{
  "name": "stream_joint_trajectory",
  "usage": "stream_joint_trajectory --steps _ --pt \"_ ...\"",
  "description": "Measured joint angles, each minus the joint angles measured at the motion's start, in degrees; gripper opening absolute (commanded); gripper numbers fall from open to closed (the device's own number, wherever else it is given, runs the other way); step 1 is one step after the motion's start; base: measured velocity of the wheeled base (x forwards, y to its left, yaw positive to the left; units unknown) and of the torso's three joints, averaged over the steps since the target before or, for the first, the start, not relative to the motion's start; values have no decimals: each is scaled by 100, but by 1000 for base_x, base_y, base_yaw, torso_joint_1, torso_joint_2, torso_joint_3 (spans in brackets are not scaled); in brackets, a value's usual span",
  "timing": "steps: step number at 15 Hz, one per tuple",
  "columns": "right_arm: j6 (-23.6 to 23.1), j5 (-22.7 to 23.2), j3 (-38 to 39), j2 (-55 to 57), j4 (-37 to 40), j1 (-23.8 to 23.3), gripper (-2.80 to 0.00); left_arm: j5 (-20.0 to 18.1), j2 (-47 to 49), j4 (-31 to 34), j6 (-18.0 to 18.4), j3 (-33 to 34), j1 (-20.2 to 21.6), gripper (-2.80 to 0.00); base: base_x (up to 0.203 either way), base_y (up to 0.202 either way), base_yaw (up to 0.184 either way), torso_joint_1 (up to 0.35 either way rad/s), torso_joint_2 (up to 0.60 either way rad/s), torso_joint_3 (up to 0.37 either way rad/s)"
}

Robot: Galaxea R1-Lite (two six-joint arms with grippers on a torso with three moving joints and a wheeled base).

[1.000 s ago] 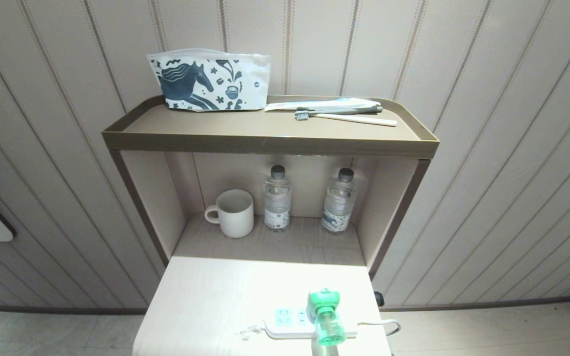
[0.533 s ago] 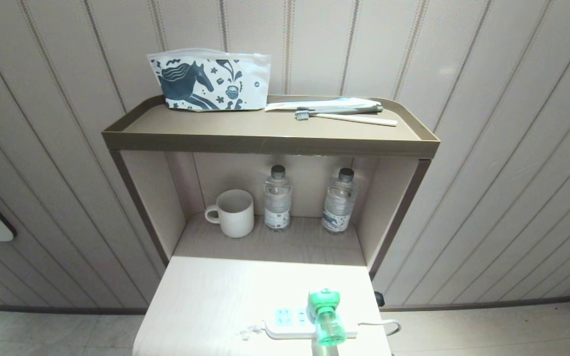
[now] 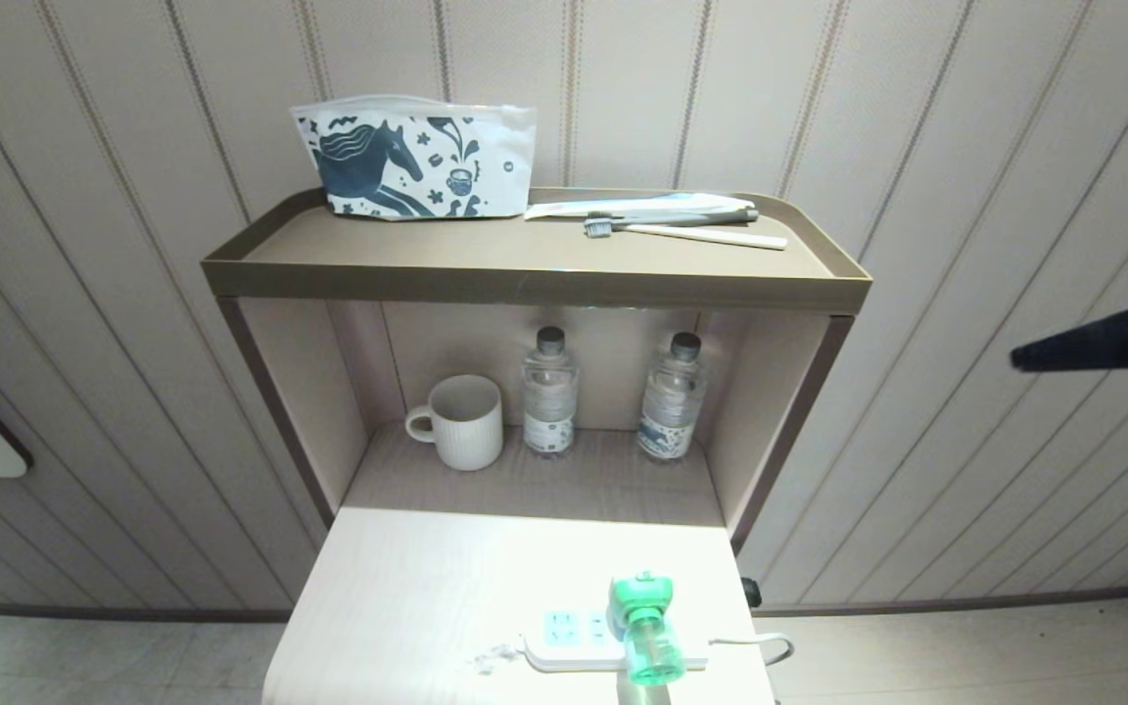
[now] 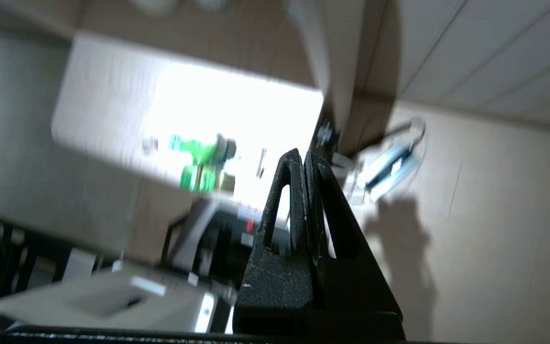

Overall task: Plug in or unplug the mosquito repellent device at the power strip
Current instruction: Hold the socket with your left hand and unplug it with your right hand

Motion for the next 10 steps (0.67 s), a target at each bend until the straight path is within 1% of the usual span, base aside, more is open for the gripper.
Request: stream_joint_trajectory --steps 1,2,4,5,7,8,9,10 --pt "93 -63 -249 360 514 332 -280 0 0 -1 -2 0 0 -280 0 0 0 0 0 0" --pt "148 -146 -395 665 866 636 -280 0 0 1 -2 0 0 -280 0 0 0 0 0 0" --pt "201 -446 -438 1137 1241 1114 -280 -5 0 0 -1 0 0 -280 0 0 0 0 0 0" --pt "212 -601 -354 1311 1290 1307 -280 -2 0 -1 1 0 0 -280 0 0 0 0 0 0" --pt "305 -666 -214 1578 1243 1661 -280 0 0 1 1 0 0 -280 0 0 0 0 0 0" --pt "454 -679 -141 1679 1136 1856 -280 0 0 2 -2 0 0 -280 0 0 0 0 0 0" --pt "607 -682 -26 1761 966 2013 -216 -2 0 2 -2 0 0 -280 0 0 0 0 0 0" --pt "743 -682 138 1823 718 2129 0 1 0 2 1 0 0 -280 0 0 0 0 0 0"
